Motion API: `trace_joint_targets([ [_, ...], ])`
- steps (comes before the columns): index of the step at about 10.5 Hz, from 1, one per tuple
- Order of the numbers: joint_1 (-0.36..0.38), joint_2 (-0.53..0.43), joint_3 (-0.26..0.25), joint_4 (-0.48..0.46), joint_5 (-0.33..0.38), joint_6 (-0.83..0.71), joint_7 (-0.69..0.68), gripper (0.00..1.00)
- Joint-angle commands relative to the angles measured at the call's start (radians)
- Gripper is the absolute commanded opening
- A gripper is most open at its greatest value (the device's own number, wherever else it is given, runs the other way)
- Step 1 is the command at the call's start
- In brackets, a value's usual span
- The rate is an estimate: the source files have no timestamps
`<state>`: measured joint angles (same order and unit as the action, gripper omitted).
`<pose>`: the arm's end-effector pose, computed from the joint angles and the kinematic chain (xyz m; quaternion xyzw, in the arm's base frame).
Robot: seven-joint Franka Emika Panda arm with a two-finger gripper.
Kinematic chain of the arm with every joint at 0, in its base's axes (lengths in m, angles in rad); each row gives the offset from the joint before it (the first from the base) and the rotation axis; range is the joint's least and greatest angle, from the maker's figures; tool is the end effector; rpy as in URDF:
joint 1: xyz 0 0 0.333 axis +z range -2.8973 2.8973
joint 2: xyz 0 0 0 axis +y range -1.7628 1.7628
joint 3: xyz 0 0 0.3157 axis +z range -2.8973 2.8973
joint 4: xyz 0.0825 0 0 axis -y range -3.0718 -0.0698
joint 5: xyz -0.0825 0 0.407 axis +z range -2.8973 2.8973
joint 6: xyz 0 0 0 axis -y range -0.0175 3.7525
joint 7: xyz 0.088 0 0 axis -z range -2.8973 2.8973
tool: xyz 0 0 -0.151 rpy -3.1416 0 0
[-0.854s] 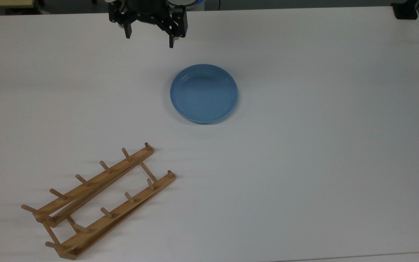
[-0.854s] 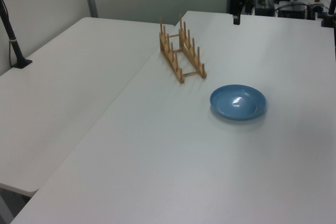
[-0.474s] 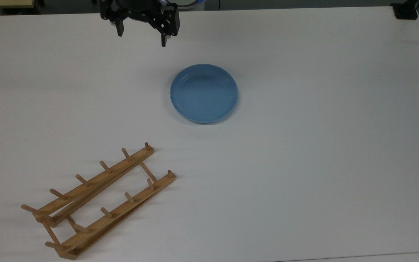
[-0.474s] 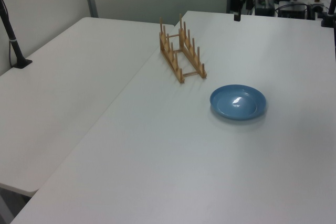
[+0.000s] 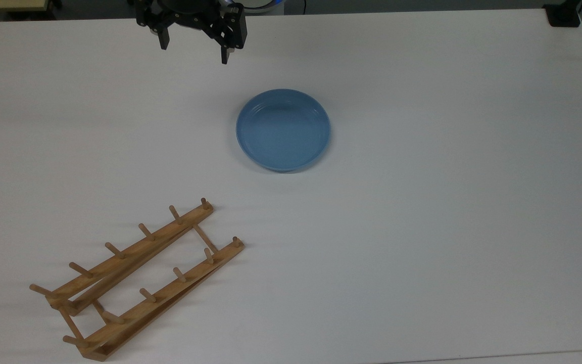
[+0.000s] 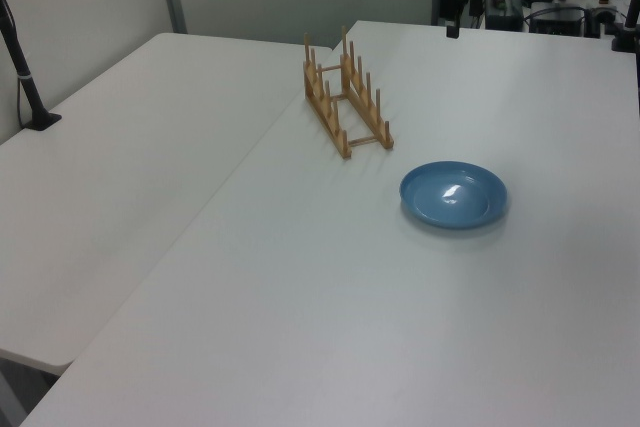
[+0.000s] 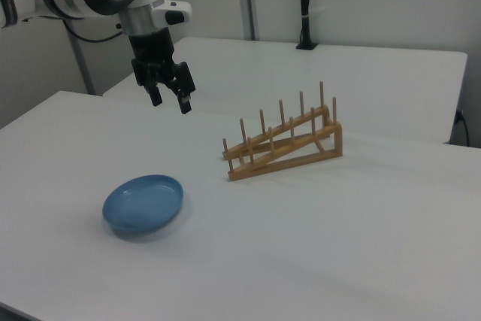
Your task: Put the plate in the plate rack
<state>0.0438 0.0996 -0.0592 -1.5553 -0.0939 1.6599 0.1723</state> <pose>0.6145 -0.0215 0.5372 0.9948 -0.0894 0.0065 0.0493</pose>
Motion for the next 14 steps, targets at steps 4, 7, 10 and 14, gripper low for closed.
trace_joint_targets([
  [4,0.005,-0.017,0.001,-0.034,-0.015,-0.019,-0.104,1.0],
  [7,0.001,-0.015,0.001,-0.116,-0.017,0.037,-0.238,1.0],
  [10,0.011,-0.003,0.005,-0.234,-0.038,0.09,-0.399,1.0],
  [14,0.044,0.113,0.009,-0.287,-0.053,0.199,-0.387,0.78],
])
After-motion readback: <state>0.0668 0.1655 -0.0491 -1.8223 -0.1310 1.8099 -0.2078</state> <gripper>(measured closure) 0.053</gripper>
